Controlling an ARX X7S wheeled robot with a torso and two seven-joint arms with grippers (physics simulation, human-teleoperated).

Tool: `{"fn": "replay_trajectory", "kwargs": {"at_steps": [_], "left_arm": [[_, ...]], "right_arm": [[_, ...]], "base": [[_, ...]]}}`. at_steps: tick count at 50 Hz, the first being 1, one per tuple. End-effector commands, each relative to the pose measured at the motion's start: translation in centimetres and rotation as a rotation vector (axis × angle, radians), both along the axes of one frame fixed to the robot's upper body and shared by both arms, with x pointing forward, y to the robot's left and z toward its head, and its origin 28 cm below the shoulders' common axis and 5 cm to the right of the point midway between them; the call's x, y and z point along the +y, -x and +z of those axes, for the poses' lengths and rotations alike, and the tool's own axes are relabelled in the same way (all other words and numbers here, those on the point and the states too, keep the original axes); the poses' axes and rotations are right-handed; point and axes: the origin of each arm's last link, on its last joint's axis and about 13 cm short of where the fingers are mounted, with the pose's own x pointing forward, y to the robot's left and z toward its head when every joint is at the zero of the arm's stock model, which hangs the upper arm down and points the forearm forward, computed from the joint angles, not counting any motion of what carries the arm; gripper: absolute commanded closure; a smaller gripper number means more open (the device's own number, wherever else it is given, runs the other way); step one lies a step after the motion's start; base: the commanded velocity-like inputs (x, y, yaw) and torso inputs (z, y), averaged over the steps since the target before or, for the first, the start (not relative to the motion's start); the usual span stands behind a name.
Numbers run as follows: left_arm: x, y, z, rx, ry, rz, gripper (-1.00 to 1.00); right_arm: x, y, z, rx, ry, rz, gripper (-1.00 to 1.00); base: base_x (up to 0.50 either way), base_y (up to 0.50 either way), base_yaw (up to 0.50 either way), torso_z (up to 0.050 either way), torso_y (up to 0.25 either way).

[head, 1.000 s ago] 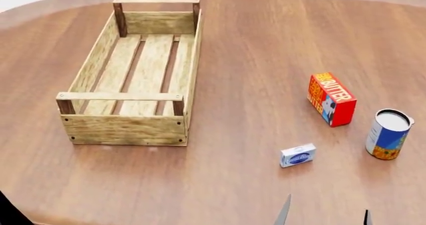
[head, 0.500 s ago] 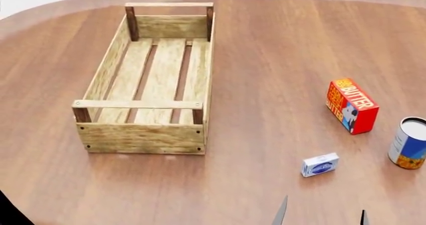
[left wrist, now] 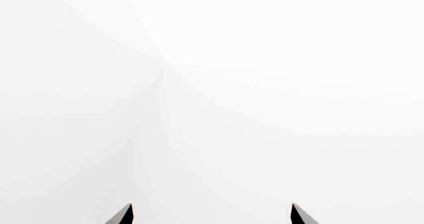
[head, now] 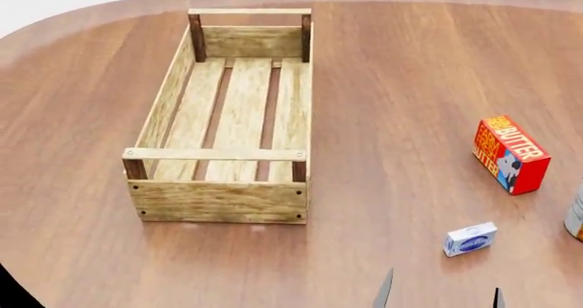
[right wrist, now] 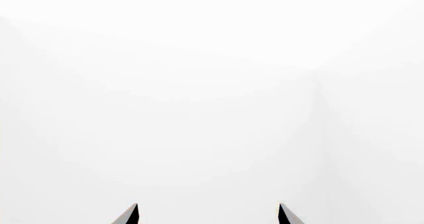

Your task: Pick up the cream cheese and put it in the tray.

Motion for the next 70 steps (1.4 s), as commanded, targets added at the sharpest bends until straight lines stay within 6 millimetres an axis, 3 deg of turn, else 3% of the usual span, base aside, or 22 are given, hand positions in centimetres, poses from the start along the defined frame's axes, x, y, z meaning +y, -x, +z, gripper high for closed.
{"fn": "replay_trajectory", "kwargs": {"at_steps": [1,70], "left_arm": [[0.05,0.05,0.06,-0.004,0.002,0.001,-1.00],[0.04,0.15,0.02,-0.010,-0.007,0.005,-1.00]], "right_arm": [[0.00,0.06,0.13,-0.004,-0.001,-0.002,-1.00],[-0.14,0.26,0.33,0.006,-0.020,0.008,-1.00]], "base": [[0.08,0.14,0.00,0.000,0.000],[0.10,0.14,0.00,0.000,0.000]]}}
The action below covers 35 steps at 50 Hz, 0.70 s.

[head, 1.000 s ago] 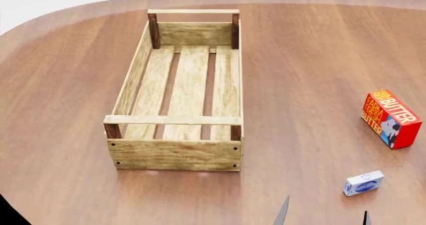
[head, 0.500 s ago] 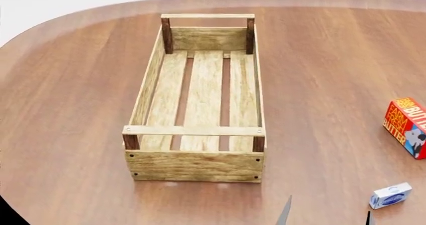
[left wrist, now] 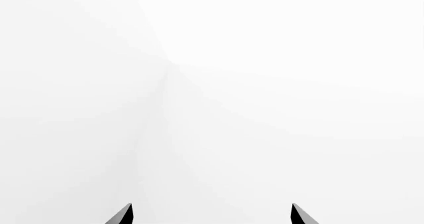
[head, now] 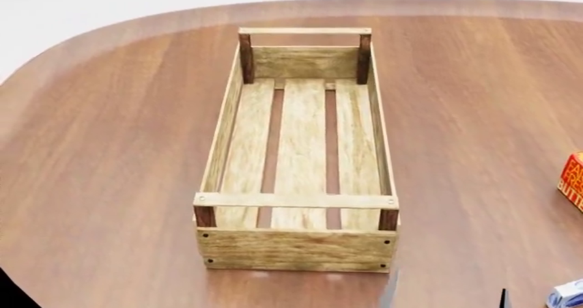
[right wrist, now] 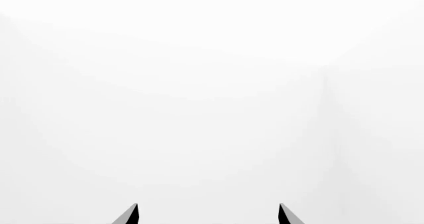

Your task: Pick up the cream cheese and put it in the tray.

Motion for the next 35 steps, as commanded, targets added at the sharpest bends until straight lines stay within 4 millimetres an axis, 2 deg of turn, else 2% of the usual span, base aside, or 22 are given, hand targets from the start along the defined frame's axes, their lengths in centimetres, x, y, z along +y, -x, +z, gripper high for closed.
{"fn": "replay_trajectory", "kwargs": {"at_steps": [1,35], "left_arm": [[0.01,0.00,0.03,-0.001,-0.001,0.002,-1.00],[-0.01,-0.06,-0.14,0.001,-0.005,0.002,-1.00]], "right_arm": [[0.01,-0.04,-0.08,0.008,-0.002,0.006,-1.00],[-0.01,-0.10,-0.05,0.023,-0.021,0.017,-1.00]], "base": [[0.17,0.14,0.00,0.000,0.000],[0.18,0.12,0.00,0.000,0.000]]}}
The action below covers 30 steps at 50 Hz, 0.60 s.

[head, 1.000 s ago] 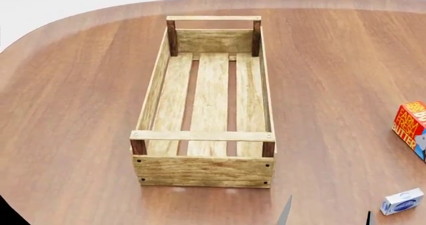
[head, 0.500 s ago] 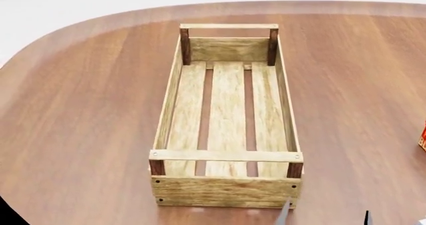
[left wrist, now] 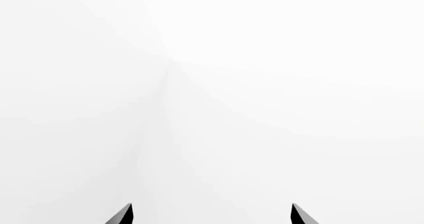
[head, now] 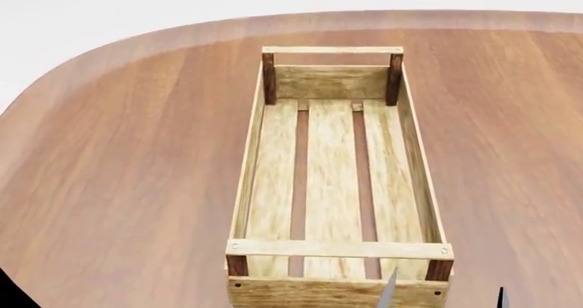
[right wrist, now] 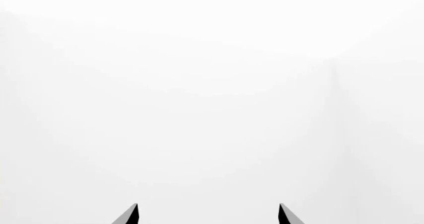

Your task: Pick up the cream cheese and put it in the tray.

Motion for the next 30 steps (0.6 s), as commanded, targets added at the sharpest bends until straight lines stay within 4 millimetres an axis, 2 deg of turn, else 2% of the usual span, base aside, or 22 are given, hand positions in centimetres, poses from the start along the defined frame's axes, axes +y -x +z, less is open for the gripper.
{"fn": "replay_trajectory", "kwargs": {"at_steps": [1,30], "left_arm": [[-0.07,-0.02,-0.06,0.002,-0.002,-0.002,-1.00],[-0.06,0.03,-0.02,0.000,-0.003,0.000,-1.00]], "right_arm": [[-0.03,-0.05,-0.03,0.008,-0.009,0.005,-1.00],[0.01,-0.01,0.02,0.016,-0.014,0.015,-1.00]], "base": [[0.20,0.00,0.00,0.000,0.000],[0.25,0.00,0.00,0.000,0.000]]}}
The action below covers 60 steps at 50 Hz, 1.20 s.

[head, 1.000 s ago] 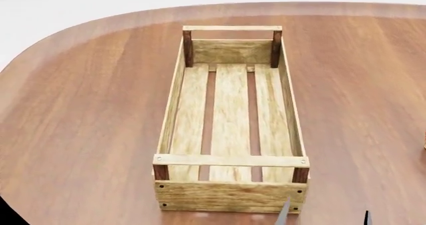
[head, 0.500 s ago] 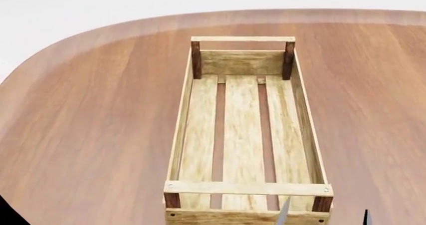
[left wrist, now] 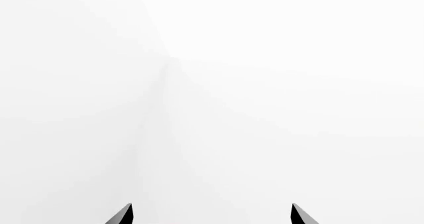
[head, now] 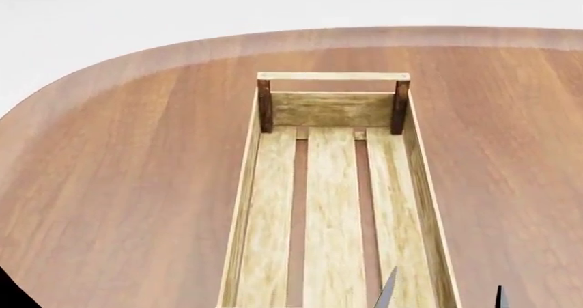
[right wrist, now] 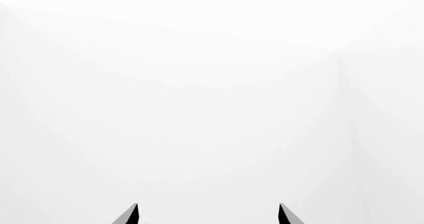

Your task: Pick up the cream cheese and put it in the tray.

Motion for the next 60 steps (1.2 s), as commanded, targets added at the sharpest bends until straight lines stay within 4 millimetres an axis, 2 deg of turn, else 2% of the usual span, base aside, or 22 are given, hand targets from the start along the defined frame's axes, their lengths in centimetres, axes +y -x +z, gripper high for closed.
{"fn": "replay_trajectory", "kwargs": {"at_steps": [1,44,60], "left_arm": [[0.00,0.00,0.04,-0.002,0.000,0.001,-1.00],[0.01,0.04,0.04,-0.003,0.000,0.002,-1.00],[0.13,0.09,0.16,-0.007,0.004,0.006,-1.00]], "right_arm": [[0.01,0.00,0.03,0.001,0.000,0.001,-1.00],[-0.03,0.11,0.02,-0.025,-0.011,-0.006,-1.00],[-0.09,-0.02,0.08,-0.082,0.005,-0.086,-1.00]], "base": [[0.26,0.00,0.00,0.000,0.000],[0.26,0.00,0.00,0.000,0.000],[0.00,0.00,0.00,0.000,0.000]]}}
